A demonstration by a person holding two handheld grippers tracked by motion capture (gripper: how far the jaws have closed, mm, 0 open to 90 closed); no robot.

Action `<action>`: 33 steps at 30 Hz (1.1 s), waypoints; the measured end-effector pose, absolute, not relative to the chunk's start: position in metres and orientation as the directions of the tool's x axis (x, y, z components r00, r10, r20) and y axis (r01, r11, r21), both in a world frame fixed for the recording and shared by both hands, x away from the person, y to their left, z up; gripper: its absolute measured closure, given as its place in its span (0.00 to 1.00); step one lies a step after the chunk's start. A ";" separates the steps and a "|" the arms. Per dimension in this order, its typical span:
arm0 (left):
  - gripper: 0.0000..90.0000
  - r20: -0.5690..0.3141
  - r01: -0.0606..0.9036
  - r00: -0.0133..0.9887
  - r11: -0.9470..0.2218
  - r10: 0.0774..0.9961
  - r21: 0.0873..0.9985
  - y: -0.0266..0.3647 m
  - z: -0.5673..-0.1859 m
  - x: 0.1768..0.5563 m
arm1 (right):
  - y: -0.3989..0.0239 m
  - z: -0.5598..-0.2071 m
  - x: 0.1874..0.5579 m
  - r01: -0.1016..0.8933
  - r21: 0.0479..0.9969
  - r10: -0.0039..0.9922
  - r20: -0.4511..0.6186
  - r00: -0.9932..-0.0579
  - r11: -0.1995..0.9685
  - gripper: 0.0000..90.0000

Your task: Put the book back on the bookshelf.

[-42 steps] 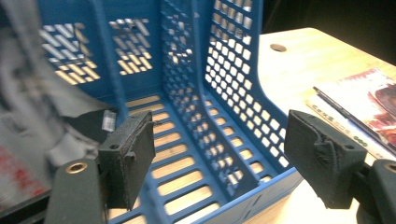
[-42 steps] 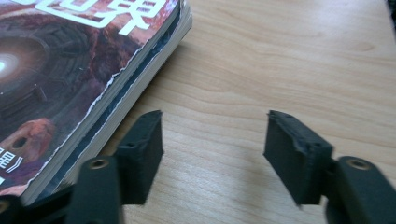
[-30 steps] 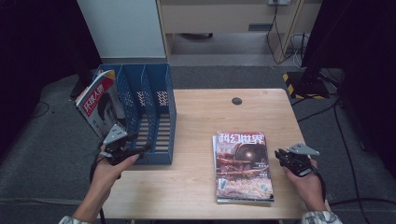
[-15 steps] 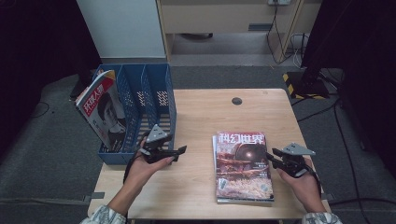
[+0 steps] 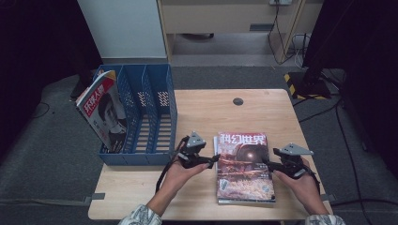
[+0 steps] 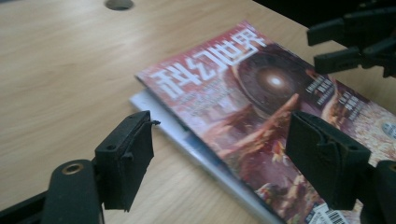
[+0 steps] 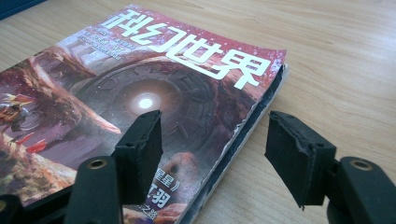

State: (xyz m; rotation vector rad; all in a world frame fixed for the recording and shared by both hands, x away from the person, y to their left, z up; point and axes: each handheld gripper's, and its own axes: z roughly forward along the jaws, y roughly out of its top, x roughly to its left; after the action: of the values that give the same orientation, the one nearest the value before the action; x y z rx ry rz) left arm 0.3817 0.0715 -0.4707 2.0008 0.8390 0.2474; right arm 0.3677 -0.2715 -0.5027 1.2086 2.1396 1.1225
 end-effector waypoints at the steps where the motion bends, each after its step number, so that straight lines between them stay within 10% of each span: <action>1: 0.24 -0.158 0.464 0.753 -0.344 0.639 0.816 0.068 -0.475 0.381 | -0.270 -0.505 0.368 0.505 0.815 0.853 0.025 -0.521 0.285 0.38; 33: 0.14 -0.311 0.583 0.746 -0.354 0.589 0.731 0.049 -0.527 0.382 | -0.254 -0.514 0.374 0.506 0.805 0.807 0.059 -0.588 0.309 0.40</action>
State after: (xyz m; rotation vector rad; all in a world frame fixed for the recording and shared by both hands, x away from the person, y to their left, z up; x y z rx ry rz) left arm 0.3815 0.0494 -0.5268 2.0409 0.8835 0.0075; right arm 0.3743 -0.2541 -0.5142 1.1751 2.2267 1.1715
